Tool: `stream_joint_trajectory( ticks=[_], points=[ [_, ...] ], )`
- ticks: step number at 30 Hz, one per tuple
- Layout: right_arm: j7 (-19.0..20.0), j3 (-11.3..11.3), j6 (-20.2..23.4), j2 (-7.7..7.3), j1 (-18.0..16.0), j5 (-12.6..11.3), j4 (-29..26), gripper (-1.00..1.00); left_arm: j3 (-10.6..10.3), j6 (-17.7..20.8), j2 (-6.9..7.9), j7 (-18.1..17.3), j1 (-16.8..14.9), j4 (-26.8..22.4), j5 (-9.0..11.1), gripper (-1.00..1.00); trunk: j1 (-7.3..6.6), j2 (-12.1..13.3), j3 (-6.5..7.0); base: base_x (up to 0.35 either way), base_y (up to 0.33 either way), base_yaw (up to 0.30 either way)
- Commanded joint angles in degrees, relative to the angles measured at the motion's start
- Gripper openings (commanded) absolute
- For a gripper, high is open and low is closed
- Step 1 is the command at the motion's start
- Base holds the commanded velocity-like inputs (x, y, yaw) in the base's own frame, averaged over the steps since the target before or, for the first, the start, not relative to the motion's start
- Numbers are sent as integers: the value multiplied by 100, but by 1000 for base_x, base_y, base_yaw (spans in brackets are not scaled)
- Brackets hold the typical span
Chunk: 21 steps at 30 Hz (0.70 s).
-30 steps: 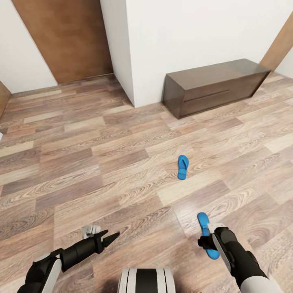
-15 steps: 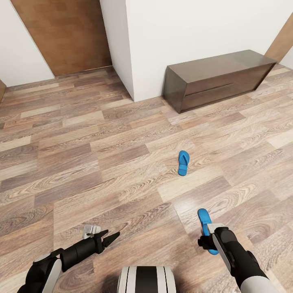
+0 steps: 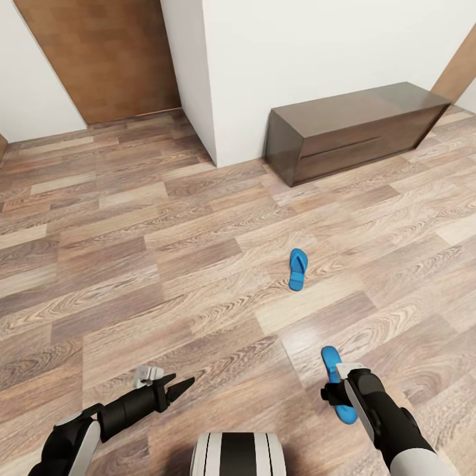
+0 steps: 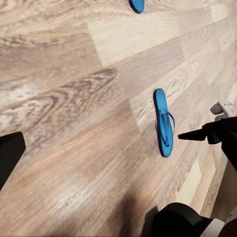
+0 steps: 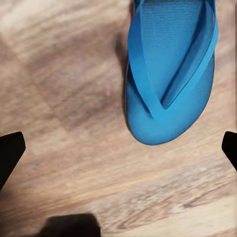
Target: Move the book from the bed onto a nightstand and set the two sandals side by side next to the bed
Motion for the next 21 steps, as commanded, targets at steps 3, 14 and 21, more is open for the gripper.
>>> stream_joint_trajectory(
  ticks=[3, 14, 21],
  points=[
    [1, -3, 26, 1, -1, 9, -6, 100, 3, 39, 0, -7, -1, 2, 36, 100, 0, -1, -3, 21, -7, 0],
    [1, -3, 22, 2, -1, 9, -6, 100, 3, 35, -5, 2, -2, 5, 35, 100, 0, -1, -3, 53, -55, 0],
    [1, -3, 19, 2, -1, 9, -6, 100, 3, 35, -2, 2, -3, 11, 38, 100, 0, -1, -3, 10, -11, 0]
  ],
)
